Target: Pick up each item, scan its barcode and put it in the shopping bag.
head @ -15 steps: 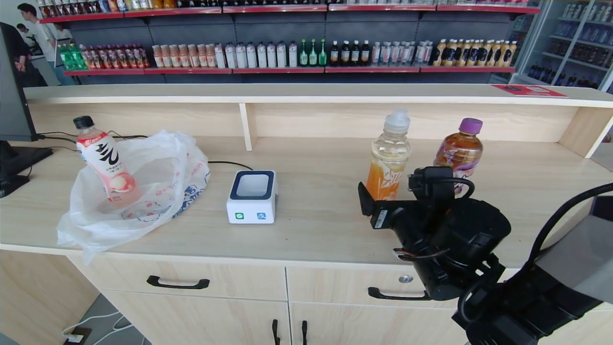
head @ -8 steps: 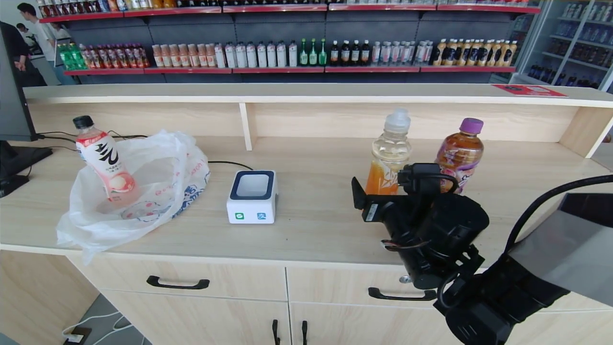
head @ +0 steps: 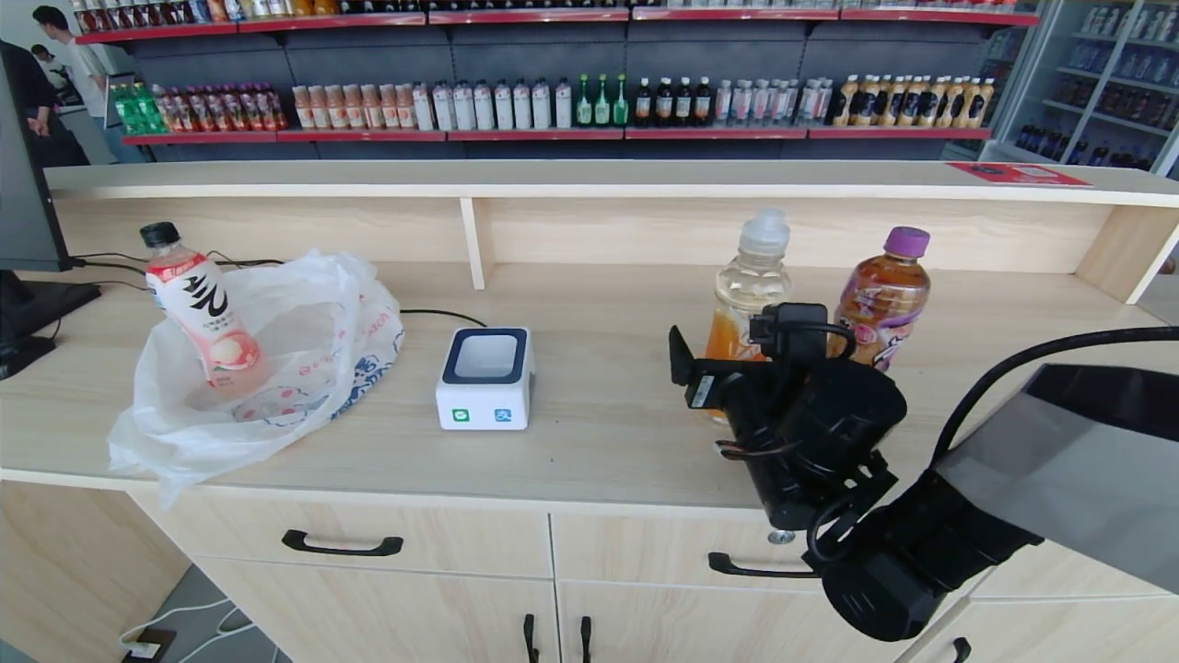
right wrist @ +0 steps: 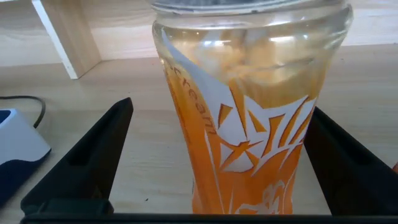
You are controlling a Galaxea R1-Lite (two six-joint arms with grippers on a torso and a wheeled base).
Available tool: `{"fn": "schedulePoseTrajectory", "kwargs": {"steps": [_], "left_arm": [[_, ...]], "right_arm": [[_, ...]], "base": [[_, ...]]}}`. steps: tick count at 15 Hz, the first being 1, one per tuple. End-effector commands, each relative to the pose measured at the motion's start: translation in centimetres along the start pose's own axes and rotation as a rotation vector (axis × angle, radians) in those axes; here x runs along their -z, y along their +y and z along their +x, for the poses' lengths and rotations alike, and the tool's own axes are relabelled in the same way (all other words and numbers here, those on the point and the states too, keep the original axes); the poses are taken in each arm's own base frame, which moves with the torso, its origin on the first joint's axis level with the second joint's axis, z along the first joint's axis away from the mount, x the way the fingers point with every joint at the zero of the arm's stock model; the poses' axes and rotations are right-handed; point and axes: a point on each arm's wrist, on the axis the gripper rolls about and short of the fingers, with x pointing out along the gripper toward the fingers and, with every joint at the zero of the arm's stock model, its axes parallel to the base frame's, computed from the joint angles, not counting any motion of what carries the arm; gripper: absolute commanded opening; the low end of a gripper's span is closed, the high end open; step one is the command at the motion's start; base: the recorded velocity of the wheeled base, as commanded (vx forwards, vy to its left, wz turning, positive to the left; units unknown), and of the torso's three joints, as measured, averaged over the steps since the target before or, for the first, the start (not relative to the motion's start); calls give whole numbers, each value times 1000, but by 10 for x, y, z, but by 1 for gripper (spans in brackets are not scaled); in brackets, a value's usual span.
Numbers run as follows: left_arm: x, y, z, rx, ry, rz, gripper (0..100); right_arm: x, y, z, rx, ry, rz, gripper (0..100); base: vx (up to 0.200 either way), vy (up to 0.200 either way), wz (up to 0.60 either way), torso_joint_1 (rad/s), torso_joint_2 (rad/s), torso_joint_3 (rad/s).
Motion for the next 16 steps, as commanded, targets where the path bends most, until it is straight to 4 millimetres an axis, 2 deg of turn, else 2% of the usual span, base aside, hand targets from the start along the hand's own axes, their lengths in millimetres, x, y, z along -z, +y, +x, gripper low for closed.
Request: {"fn": "schedulePoseTrajectory", "kwargs": {"steps": [1, 9, 10, 16], "left_arm": [[0, 0, 0, 0, -1, 0, 100], [0, 0, 0, 0, 1, -1, 100], [0, 0, 0, 0, 2, -1, 100], [0, 0, 0, 0, 4, -3, 100]], "right_arm": [[-5, 6, 12, 4, -48, 17, 100], [1, -5, 20, 33, -44, 5, 100], [2, -5, 21, 33, -41, 5, 0], [-2, -4, 24, 37, -59, 16, 0]], "base": [[0, 0, 0, 0, 0, 0], [0, 0, 0, 0, 0, 0], [0, 0, 0, 0, 0, 0], [0, 0, 0, 0, 0, 0]]}}
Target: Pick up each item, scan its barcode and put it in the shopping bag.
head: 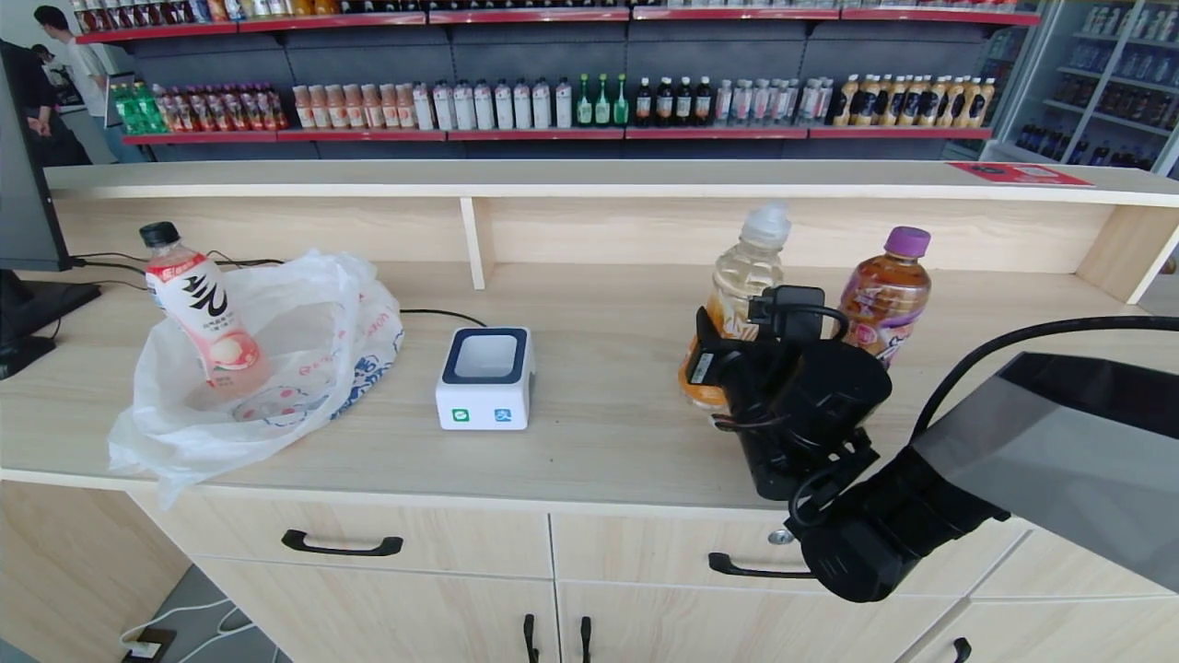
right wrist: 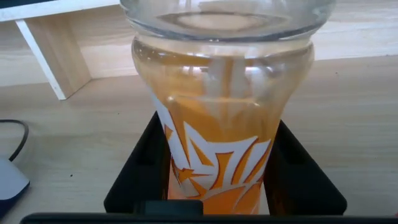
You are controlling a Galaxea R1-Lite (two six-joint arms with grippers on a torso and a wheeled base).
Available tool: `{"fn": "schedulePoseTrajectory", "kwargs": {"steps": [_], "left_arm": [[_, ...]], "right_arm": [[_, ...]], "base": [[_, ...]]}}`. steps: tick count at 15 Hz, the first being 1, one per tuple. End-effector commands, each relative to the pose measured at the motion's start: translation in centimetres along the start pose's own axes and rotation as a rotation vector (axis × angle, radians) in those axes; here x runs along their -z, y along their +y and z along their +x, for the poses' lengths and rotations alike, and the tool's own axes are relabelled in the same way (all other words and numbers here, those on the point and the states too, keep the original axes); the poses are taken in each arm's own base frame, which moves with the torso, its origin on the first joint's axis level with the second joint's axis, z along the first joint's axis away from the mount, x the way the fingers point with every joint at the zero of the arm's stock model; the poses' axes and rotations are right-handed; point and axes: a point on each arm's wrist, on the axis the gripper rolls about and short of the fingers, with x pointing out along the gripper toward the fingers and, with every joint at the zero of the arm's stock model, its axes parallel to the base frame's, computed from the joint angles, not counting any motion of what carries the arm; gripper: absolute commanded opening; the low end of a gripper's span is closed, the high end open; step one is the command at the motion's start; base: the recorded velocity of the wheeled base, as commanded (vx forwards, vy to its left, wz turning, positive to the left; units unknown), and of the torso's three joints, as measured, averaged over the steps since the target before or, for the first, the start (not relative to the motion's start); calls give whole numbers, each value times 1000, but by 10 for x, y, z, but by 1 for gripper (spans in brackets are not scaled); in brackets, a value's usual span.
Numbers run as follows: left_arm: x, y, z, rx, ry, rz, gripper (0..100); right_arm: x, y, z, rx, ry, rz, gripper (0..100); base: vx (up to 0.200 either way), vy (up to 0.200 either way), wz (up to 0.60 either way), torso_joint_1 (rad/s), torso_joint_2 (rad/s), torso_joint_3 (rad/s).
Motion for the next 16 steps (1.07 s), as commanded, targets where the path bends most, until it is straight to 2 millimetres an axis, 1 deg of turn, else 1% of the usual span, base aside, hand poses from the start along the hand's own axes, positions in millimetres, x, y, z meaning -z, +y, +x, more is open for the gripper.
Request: {"fn": "schedulePoseTrajectory", "kwargs": {"steps": [1, 13, 16], "left_arm": [[0, 0, 0, 0, 1, -1, 100], [0, 0, 0, 0, 1, -3, 100], [0, 0, 0, -2, 1, -1, 100]], "right_arm": [[-2, -1, 0, 5, -7, 3, 0], [-22, -3, 1, 10, -50, 55, 0], [-29, -6, -4, 11, -50, 60, 0]], "base": [[0, 0, 0, 0, 0, 0], [0, 0, 0, 0, 0, 0], [0, 0, 0, 0, 0, 0]]}}
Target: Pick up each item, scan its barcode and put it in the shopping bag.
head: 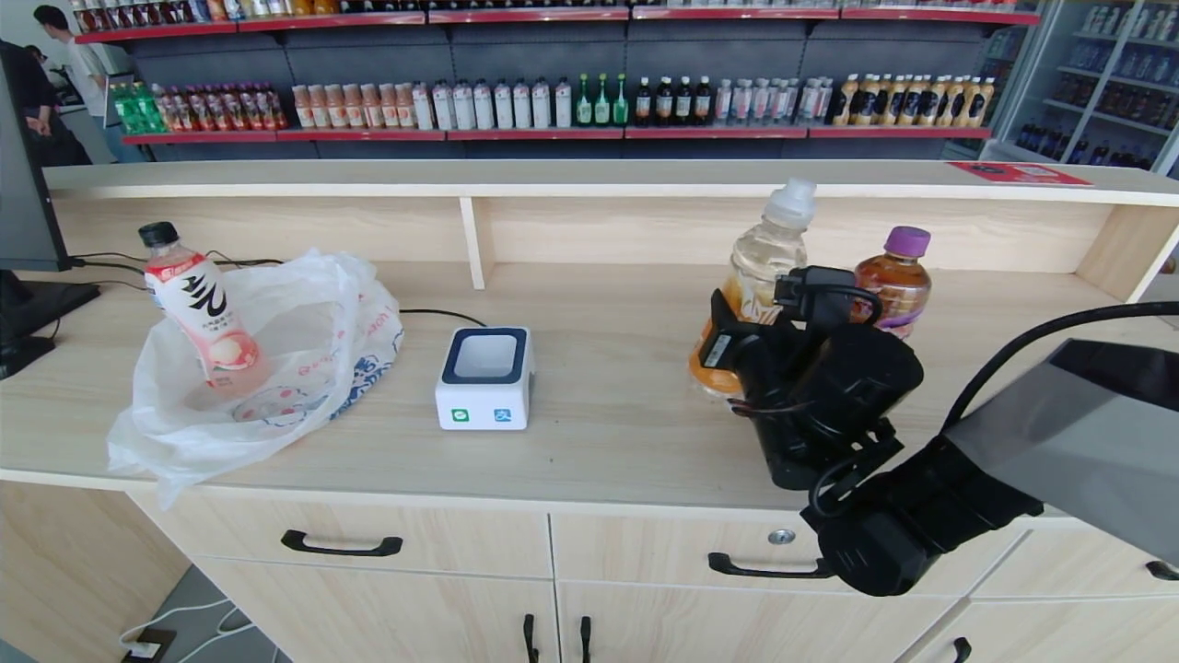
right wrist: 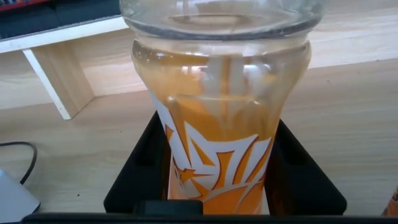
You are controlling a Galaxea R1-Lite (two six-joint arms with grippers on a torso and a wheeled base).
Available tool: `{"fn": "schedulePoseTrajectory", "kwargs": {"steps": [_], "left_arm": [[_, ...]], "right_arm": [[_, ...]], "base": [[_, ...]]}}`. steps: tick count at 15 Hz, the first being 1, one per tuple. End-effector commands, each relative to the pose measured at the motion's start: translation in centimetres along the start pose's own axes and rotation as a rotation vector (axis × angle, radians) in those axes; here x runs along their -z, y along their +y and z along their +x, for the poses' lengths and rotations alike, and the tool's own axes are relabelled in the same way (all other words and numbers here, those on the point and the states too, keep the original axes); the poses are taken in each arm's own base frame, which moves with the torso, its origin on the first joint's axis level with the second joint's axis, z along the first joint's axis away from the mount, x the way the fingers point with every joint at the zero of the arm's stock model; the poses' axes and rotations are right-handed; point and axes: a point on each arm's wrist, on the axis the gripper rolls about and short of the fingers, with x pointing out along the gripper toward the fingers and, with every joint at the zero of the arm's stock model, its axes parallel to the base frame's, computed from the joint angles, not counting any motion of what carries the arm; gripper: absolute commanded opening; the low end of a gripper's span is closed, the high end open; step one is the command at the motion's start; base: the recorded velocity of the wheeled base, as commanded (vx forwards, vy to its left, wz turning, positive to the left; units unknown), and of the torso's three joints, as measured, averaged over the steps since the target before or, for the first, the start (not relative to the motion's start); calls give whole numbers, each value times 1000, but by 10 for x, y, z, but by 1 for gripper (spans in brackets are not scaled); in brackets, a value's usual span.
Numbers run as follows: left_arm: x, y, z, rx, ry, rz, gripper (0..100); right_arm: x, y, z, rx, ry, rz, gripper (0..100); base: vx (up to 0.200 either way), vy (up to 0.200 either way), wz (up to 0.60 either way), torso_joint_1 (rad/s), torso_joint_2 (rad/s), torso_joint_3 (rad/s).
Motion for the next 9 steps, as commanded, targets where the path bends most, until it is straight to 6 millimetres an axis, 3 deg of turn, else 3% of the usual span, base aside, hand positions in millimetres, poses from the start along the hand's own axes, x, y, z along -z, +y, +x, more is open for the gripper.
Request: {"fn": "schedulePoseTrajectory", "kwargs": {"steps": [1, 6, 9], "left_arm": [[0, 0, 0, -1, 0, 0, 100], [0, 0, 0, 1, 2, 0, 100], [0, 0, 0, 1, 2, 0, 100]], "right_arm": [[-14, 0, -6, -12, -17, 13, 0], [-44, 22, -34, -129, -39, 62, 0], [-61, 59, -67, -254, -42, 134, 0]], "base": [[0, 0, 0, 0, 0, 0], [0, 0, 0, 0, 0, 0], [0, 0, 0, 0, 0, 0]]}}
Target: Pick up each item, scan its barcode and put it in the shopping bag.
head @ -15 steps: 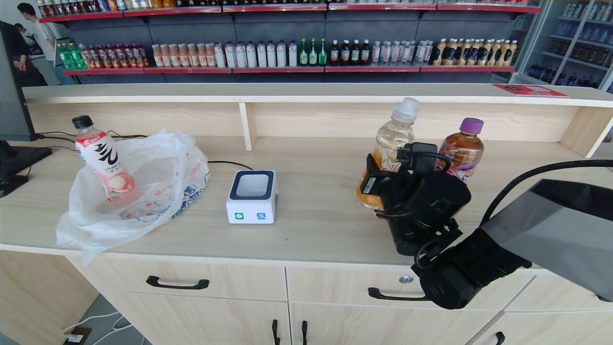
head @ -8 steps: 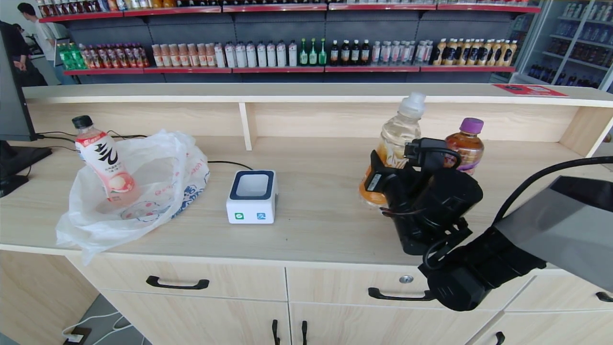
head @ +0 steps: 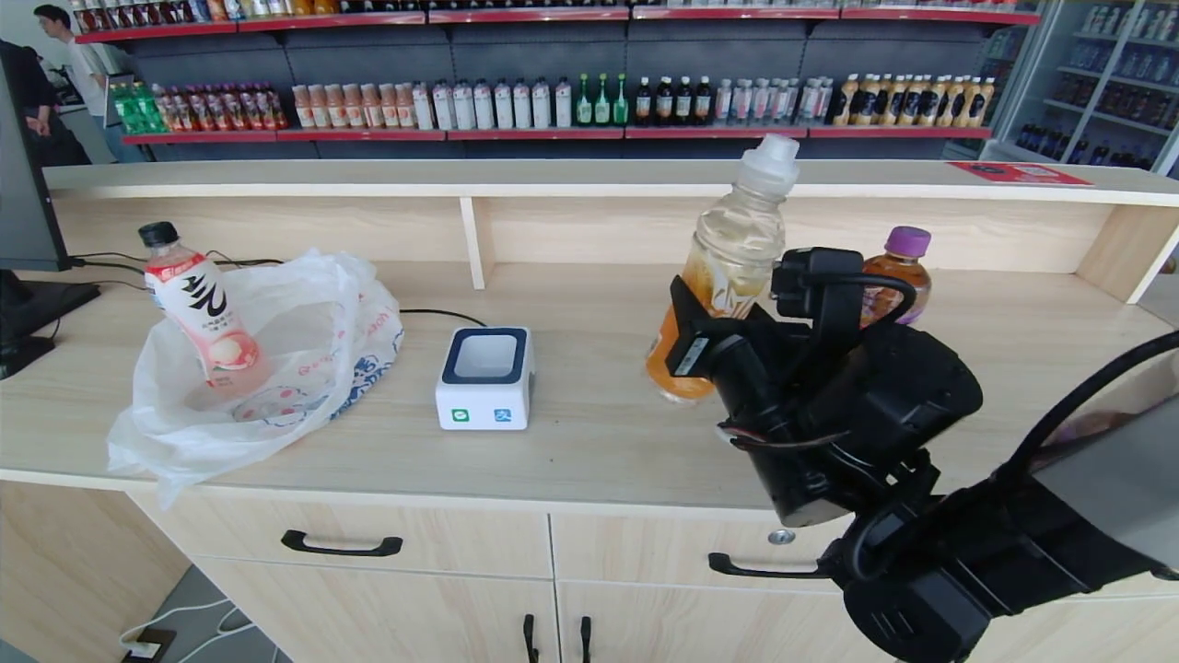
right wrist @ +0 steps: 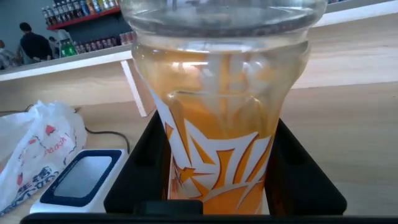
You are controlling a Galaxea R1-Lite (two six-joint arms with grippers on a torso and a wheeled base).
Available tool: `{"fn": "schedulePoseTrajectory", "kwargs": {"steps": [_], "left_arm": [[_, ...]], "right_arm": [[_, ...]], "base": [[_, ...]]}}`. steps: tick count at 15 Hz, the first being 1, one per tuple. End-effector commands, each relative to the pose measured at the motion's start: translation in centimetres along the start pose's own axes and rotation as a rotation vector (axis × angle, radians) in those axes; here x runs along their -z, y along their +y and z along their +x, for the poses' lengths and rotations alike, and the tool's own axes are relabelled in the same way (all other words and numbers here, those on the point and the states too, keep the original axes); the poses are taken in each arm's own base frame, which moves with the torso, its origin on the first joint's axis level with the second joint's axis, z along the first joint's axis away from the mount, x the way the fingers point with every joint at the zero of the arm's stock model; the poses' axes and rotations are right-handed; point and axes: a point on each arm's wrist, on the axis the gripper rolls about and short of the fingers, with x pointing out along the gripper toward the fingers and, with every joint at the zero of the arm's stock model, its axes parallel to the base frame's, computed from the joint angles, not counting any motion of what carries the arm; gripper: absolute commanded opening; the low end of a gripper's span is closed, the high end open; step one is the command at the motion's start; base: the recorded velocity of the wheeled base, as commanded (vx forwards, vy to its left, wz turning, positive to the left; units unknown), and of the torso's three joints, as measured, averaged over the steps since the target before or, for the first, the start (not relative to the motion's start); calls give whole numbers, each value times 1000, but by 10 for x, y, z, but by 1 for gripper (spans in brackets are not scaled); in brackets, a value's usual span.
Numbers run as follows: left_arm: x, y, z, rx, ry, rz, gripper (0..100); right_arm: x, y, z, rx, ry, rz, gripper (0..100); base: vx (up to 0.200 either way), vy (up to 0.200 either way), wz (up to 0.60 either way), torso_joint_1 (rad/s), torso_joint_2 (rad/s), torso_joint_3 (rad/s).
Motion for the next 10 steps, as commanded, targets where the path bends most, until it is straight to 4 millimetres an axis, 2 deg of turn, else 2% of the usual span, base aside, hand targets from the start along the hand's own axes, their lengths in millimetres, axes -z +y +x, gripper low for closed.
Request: {"fn": "schedulePoseTrajectory", "kwargs": {"steps": [1, 3, 4, 6, 7, 9, 10], "left_arm": [[0, 0, 0, 0, 1, 0, 100], [0, 0, 0, 0, 1, 0, 100], [0, 0, 0, 0, -1, 0, 100], [0, 0, 0, 0, 1, 0, 100], [0, 0, 0, 0, 1, 0, 100], [0, 0, 0, 0, 1, 0, 100], [0, 0, 0, 0, 1, 0, 100]], "right_arm": [[-24, 33, -23, -97, -25, 76, 0], [-30, 36, -40, -131, -3, 80, 0], [-30, 35, -42, -133, 1, 78, 0], [-44, 31, -55, -154, -2, 87, 0], [-53, 38, -65, -191, -8, 114, 0], [-59, 42, -86, -251, 14, 125, 0], [-65, 39, -89, -252, 7, 131, 0]], "base": [[0, 0, 0, 0, 0, 0], [0, 0, 0, 0, 0, 0], [0, 0, 0, 0, 0, 0], [0, 0, 0, 0, 0, 0], [0, 0, 0, 0, 0, 0], [0, 0, 0, 0, 0, 0], [0, 0, 0, 0, 0, 0]]}}
